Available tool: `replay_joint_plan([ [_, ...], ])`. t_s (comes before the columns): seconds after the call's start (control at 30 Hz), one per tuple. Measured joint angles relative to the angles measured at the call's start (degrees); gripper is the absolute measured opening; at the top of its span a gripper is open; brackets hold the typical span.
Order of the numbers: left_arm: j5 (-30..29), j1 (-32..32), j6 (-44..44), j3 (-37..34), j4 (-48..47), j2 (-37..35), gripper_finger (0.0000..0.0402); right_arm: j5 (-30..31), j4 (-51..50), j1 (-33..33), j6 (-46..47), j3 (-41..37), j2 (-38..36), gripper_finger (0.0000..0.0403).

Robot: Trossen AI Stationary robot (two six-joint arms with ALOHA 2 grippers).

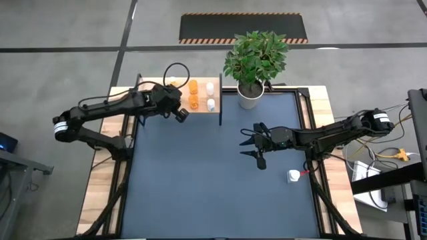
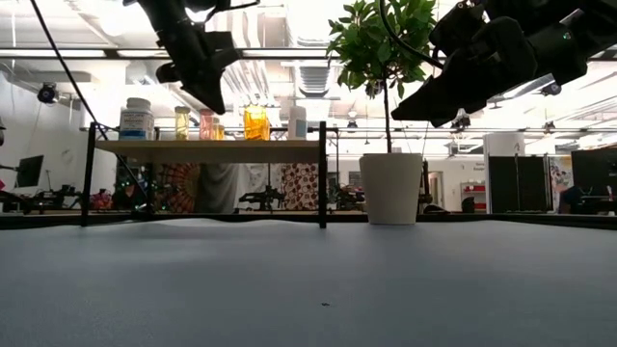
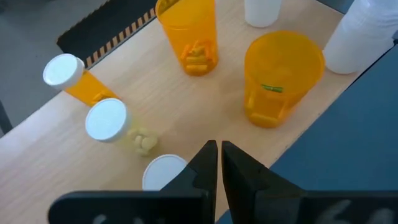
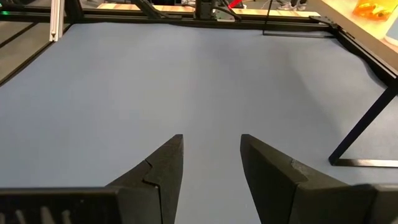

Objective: Pick and place medicine bottles onto shelf by color
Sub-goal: Adjust the pill bottles on the shelf

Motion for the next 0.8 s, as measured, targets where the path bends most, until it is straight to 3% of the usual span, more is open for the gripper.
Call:
replay_joint_plan([
  [0.27, 0.74, -0.96, 0.19, 0.88, -0.26, -2.79, 0.0005, 0.01, 0.02, 0.01, 0.00, 0.00, 0.00, 0.0150],
  [0.43, 8.34, -2.95, 3.41, 3.08, -1.45, -7.66, 0.0005, 0.01, 0.03, 0.01, 0.00, 0.00, 0.00, 0.0150],
  [0.57, 13.34, -4.02, 3.22, 4.27, -10.84, -10.50, 0.0005, 0.39, 0.04, 0.01, -0.02, -0.02, 0.00, 0.0150],
  [0.67, 13.57, -4.17, 2.99, 3.64, -18.53, -11.31, 0.0005, 1.40, 0.00, -0.01, -0.24, -0.01, 0.00, 0.0150],
  [0.8, 9.70, -4.15, 3.03, 1.32, -20.79, -10.22, 0.0005, 1.48, -0.02, -0.01, -1.07, -0.01, 0.00, 0.0150],
])
